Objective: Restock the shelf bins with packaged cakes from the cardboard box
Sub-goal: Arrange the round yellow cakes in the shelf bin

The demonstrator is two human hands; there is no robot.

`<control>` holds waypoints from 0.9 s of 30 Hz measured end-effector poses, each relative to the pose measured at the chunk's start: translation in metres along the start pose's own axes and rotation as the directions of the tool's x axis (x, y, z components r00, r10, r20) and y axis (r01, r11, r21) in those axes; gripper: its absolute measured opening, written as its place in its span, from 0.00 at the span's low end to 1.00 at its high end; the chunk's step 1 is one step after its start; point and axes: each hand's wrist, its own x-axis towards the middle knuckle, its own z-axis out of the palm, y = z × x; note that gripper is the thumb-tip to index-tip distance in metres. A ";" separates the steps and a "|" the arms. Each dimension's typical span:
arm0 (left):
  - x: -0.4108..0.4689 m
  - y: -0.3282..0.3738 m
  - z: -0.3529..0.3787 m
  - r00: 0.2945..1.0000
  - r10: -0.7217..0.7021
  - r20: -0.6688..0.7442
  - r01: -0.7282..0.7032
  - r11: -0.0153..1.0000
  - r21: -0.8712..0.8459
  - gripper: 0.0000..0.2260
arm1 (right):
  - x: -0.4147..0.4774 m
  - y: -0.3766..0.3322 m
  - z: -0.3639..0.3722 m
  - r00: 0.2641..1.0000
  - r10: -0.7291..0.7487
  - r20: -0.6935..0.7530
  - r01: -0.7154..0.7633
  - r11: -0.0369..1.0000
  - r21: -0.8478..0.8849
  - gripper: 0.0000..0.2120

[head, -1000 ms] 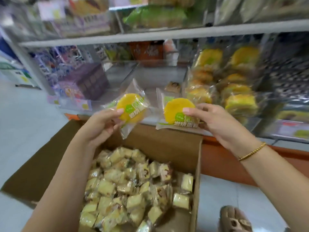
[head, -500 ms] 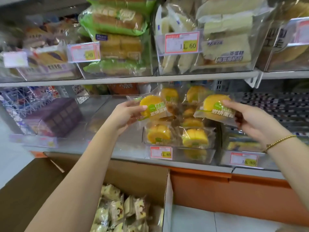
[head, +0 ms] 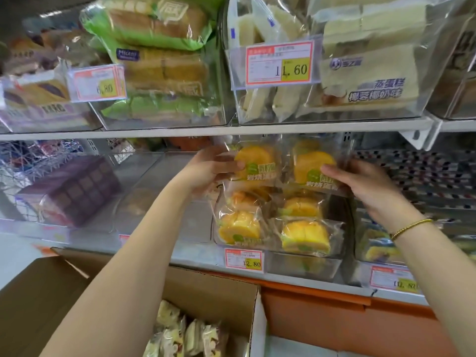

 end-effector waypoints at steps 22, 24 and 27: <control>0.005 -0.001 0.003 0.955 0.228 -0.188 -0.173 0.947 0.269 0.20 | -0.011 -0.002 0.006 0.994 -0.105 -0.028 0.096 0.966 -0.238 0.28; 0.004 -0.004 0.003 0.958 0.216 -0.189 -0.167 0.955 0.247 0.18 | -0.011 -0.004 0.005 0.996 -0.085 -0.013 0.080 0.967 -0.241 0.28; 0.004 -0.009 0.002 0.971 0.178 -0.159 -0.137 0.961 0.240 0.23 | -0.011 -0.006 0.004 0.998 -0.063 -0.006 0.060 0.971 -0.230 0.28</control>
